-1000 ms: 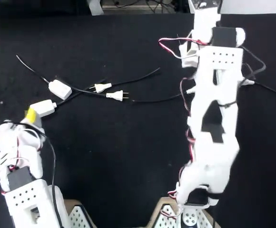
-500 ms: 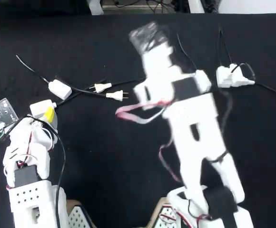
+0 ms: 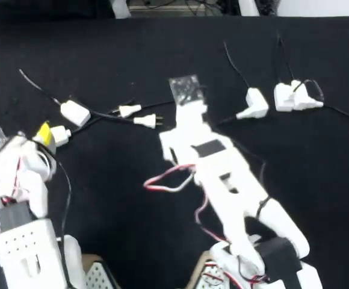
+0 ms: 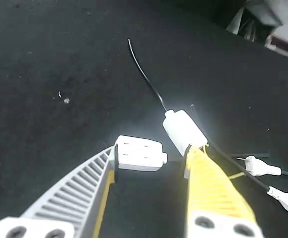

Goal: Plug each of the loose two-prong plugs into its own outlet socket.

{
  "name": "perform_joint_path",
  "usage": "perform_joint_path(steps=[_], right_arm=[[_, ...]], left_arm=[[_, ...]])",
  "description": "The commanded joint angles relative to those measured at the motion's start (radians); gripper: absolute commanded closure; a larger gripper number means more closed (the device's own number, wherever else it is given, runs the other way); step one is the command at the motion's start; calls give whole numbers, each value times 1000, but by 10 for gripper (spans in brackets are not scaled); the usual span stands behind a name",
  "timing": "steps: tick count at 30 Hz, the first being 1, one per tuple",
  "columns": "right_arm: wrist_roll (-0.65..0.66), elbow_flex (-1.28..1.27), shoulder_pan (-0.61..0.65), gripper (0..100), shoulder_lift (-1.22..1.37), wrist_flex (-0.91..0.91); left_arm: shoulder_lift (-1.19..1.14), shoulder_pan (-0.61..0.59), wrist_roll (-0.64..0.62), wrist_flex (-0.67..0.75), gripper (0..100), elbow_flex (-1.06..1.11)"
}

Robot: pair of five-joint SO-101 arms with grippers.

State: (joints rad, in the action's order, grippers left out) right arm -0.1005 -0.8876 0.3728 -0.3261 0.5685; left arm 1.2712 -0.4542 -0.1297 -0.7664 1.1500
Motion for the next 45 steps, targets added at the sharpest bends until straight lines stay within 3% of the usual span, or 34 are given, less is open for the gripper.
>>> perform_joint_path(steps=[1,6,10,12,17,23,28,42,45], right_arm=[[-9,-10,14,684,-45,-54],[-9,-10,14,684,-41,-54],[-9,-12,14,684,-41,-52],[-9,-13,14,684,-41,-52],[-9,-15,14,684,-41,-52],[-9,-16,14,684,-41,-52],[-9,-18,14,684,-41,-51],[-9,-16,12,684,-41,-51],[-9,-16,9,684,-47,-51]], left_arm=[[-328,-10,29,-43,761,-251],[-772,-15,2,-176,760,-590],[-1065,-12,276,-400,760,-947],[-1209,-16,344,-476,760,-1116],[-1536,-47,397,-557,762,-1465],[-1811,-62,404,-595,762,-1716],[-1947,-61,503,-606,765,-1785],[-1972,-45,744,-996,766,-1770],[-1938,-39,783,-991,766,-1666]])
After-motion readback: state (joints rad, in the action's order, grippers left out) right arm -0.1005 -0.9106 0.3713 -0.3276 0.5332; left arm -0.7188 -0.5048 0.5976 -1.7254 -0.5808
